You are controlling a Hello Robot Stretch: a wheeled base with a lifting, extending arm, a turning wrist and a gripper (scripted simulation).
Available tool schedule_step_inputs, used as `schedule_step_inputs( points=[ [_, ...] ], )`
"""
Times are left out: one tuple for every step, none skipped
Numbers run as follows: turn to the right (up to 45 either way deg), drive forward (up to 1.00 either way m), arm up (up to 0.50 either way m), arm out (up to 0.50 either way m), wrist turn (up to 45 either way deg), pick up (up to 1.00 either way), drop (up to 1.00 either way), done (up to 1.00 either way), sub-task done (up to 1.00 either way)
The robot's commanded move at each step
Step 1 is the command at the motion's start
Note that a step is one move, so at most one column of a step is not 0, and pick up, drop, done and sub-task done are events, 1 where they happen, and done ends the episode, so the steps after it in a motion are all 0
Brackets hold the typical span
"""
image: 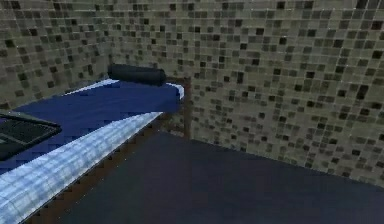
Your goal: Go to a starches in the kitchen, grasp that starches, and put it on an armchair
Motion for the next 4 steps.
schedule_step_inputs(
  points=[
    [0.0,0.10,0.00,0.00,0.0,0.00,0.00,0.00,0.00],
    [-45.0,0.00,0.00,0.00,0.0,0.00,0.00,0.00,0.00],
    [-27.0,0.00,0.00,0.00,0.0,0.00,0.00,0.00,0.00],
    [0.0,0.10,0.00,0.00,0.0,0.00,0.00,0.00,0.00]
  ],
)
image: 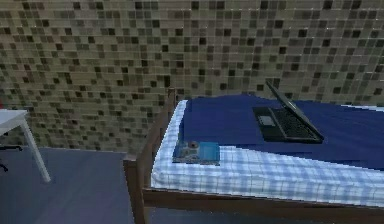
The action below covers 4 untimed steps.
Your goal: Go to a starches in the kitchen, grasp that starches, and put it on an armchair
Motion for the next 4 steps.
schedule_step_inputs(
  points=[
    [-45.0,0.00,0.00,0.00,0.0,0.00,0.00,0.00,0.00],
    [-45.0,0.00,0.00,0.00,0.0,0.00,0.00,0.00,0.00],
    [-6.0,0.00,0.00,0.00,0.0,0.00,0.00,0.00,0.00],
    [0.0,0.60,0.00,0.00,0.0,0.00,0.00,0.00,0.00]
  ],
)
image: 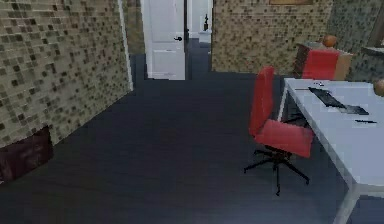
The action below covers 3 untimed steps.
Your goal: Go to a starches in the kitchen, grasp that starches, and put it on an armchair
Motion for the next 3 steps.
schedule_step_inputs(
  points=[
    [0.0,1.00,0.00,0.00,0.0,0.00,0.00,0.00,0.00],
    [0.0,1.00,0.00,0.00,0.0,0.00,0.00,0.00,0.00],
    [0.0,1.00,0.00,0.00,0.0,0.00,0.00,0.00,0.00]
  ],
)
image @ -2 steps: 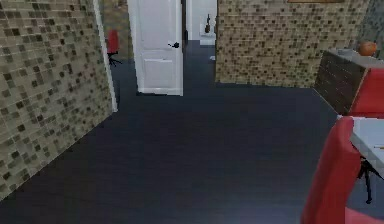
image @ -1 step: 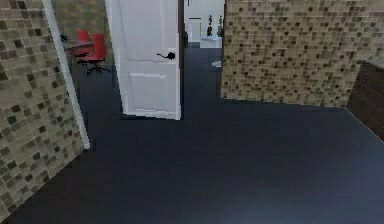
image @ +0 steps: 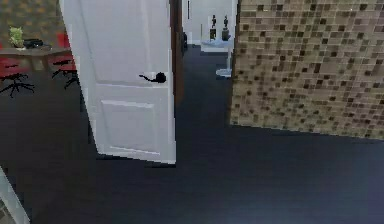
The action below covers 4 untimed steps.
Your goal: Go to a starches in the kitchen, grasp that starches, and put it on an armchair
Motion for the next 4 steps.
schedule_step_inputs(
  points=[
    [0.0,1.00,0.00,0.00,0.0,0.00,0.00,0.00,0.00],
    [3.0,0.00,0.00,0.00,0.0,0.00,0.00,0.00,0.00],
    [0.0,1.00,0.00,0.00,0.0,0.00,0.00,0.00,0.00],
    [0.0,1.00,0.00,0.00,0.0,0.00,0.00,0.00,0.00]
  ],
)
